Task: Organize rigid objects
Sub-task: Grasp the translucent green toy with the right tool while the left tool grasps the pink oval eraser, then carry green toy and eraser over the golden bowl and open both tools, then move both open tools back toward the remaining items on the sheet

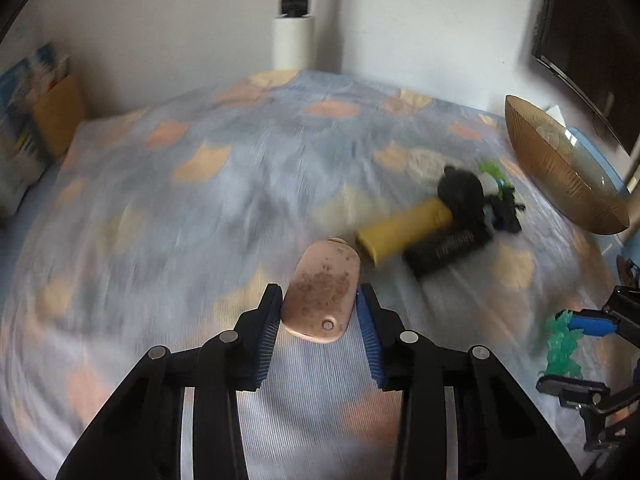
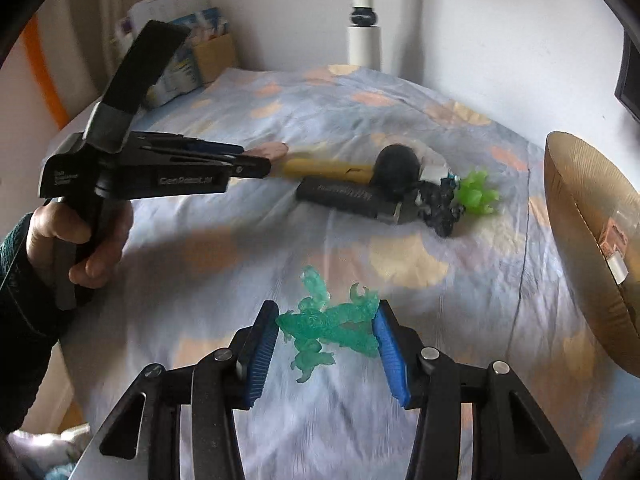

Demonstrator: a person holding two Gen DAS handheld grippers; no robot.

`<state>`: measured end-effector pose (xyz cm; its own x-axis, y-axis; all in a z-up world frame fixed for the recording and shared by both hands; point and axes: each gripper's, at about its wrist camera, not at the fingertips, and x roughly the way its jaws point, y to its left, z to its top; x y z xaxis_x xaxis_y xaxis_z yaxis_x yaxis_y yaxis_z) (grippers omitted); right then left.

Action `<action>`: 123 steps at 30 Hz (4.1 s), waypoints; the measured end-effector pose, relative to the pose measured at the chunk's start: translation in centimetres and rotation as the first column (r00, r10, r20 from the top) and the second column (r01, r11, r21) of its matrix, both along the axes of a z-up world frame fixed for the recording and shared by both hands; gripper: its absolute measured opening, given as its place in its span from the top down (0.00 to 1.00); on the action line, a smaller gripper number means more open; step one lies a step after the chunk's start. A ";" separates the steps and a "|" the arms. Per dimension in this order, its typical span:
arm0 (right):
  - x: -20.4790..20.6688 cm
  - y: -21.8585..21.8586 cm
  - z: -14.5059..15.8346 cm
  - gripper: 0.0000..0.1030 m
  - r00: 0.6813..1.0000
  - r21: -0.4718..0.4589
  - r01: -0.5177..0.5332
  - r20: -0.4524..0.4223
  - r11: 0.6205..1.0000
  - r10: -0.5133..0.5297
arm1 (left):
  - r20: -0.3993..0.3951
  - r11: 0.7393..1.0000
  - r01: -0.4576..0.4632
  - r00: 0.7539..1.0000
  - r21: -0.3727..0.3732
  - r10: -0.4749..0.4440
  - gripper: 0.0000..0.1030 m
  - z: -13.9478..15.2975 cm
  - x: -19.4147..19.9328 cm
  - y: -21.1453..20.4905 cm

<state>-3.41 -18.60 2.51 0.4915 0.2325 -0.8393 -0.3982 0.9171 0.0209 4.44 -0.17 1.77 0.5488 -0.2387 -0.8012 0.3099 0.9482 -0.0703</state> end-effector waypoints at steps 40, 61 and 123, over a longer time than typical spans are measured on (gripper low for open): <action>-4.5 -13.1 11.8 0.54 0.920 -0.037 0.291 0.283 0.956 -0.270 | 0.256 0.962 0.120 0.965 -0.243 -0.056 0.66 12.5 -7.6 -12.9; -1.4 -23.3 12.3 0.25 0.802 0.034 0.555 0.244 0.831 -0.546 | 0.176 0.937 0.169 0.977 -0.305 -0.119 0.25 10.7 -2.2 -20.1; -4.8 -3.7 3.8 0.10 0.971 0.014 0.175 0.163 0.984 -0.175 | 0.142 0.991 -0.089 0.985 -0.097 0.102 0.25 4.5 -7.3 0.4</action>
